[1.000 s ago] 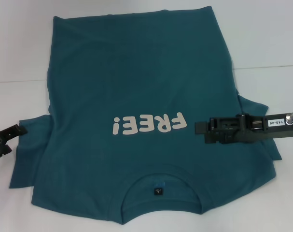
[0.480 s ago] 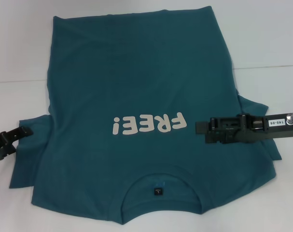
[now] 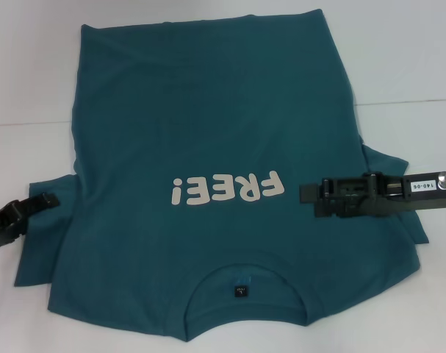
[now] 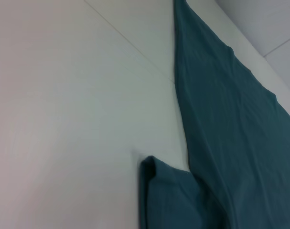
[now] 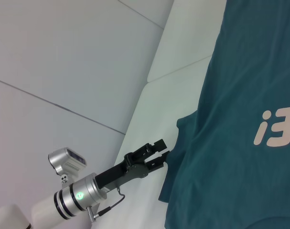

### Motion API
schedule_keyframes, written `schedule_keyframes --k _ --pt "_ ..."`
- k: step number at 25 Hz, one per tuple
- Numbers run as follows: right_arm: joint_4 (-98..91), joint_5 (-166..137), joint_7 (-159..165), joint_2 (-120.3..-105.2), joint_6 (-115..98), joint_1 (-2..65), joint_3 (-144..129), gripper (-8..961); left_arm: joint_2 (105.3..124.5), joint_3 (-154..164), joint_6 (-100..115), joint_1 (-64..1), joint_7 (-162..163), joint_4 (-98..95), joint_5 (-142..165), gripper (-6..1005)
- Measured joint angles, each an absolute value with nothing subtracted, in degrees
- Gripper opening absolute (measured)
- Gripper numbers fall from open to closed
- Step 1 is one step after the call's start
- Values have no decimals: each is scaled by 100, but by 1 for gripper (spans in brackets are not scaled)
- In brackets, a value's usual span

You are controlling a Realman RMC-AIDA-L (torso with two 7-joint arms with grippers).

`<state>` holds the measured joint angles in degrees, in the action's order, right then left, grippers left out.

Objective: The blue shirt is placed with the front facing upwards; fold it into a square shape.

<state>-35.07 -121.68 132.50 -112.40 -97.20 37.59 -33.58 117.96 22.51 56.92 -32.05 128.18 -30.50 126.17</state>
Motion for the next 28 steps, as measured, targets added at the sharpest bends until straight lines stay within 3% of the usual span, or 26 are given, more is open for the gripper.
schedule_keyframes --k 28 --pt "-3507 -12146 13254 -11214 -9720 3700 -3269 936 11754 2255 6163 -3229 13363 -3066 12609 872"
